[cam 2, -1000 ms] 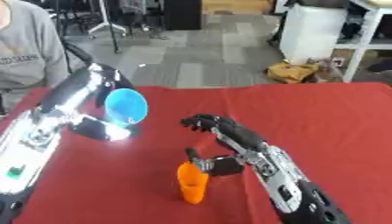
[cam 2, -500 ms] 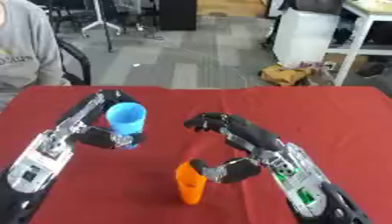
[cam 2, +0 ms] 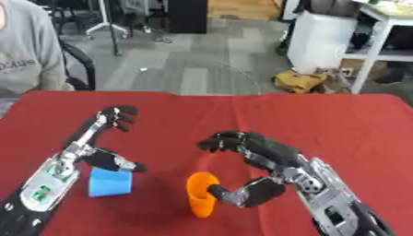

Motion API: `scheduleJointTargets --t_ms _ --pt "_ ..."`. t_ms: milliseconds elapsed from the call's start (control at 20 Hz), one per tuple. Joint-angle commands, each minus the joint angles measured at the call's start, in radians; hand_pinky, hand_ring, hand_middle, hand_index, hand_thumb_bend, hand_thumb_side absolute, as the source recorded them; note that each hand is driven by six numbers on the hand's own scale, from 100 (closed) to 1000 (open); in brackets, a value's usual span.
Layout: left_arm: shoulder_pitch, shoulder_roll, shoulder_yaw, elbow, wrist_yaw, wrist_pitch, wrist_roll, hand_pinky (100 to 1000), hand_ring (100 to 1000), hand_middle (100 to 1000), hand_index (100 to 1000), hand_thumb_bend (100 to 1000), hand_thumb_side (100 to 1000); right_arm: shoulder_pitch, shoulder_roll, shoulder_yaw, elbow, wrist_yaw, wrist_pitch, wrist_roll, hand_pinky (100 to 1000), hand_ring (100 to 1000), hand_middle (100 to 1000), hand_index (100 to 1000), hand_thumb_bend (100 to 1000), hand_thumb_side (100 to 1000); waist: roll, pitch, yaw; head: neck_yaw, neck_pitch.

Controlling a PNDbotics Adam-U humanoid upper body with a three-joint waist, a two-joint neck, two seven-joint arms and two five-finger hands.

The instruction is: Pour the contents of one cup into another cup.

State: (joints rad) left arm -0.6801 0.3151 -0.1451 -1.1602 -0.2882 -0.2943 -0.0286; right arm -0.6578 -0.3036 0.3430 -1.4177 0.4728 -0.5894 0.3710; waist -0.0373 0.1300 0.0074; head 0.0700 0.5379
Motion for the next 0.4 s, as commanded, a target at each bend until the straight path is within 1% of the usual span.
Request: scheduleJointTargets --t_ms 50,100,200,250,300,350,400 --pt "0.008 0.009 0.031 -0.098 0.043 0.007 0.057 657 734 748 839 1000 125 -0.005 -0.026 -0.024 -0.026 -0.018 0.010 -0.013 692 747 782 921 225 533 0.005 -0.012 0.002 0.002 -0.010" --pt "0.021 0.013 0.037 -0.140 0.068 0.016 0.064 647 725 741 826 992 141 0.001 -0.029 -0.032 -0.029 -0.026 0.016 -0.022 690 747 780 919 201 507 0.006 -0.012 0.003 0.002 -0.009" --pt "0.054 0.028 0.052 -0.227 0.127 0.045 0.069 623 703 727 820 954 138 0.015 -0.037 -0.050 -0.039 -0.050 0.032 -0.046 684 744 777 914 201 460 0.009 -0.011 0.005 0.003 -0.008" --pt "0.072 0.036 0.059 -0.267 0.163 0.064 0.070 605 689 716 813 924 118 0.023 -0.040 -0.059 -0.046 -0.065 0.042 -0.059 680 742 774 909 202 424 0.010 -0.011 0.007 0.003 -0.008" --pt "0.091 0.045 0.067 -0.303 0.200 0.085 0.072 596 681 709 810 915 109 0.031 -0.044 -0.070 -0.053 -0.083 0.053 -0.073 678 741 772 907 201 407 0.012 -0.011 0.010 0.002 -0.007" --pt "0.111 0.054 0.075 -0.336 0.236 0.104 0.074 589 675 704 807 842 156 0.039 -0.048 -0.081 -0.061 -0.101 0.066 -0.085 676 740 770 905 108 436 0.013 -0.011 0.013 0.002 -0.006" --pt "0.131 0.063 0.084 -0.364 0.263 0.123 0.074 584 672 700 805 890 100 0.048 -0.051 -0.092 -0.069 -0.118 0.078 -0.097 674 739 769 904 205 361 0.015 -0.011 0.017 0.001 -0.006"
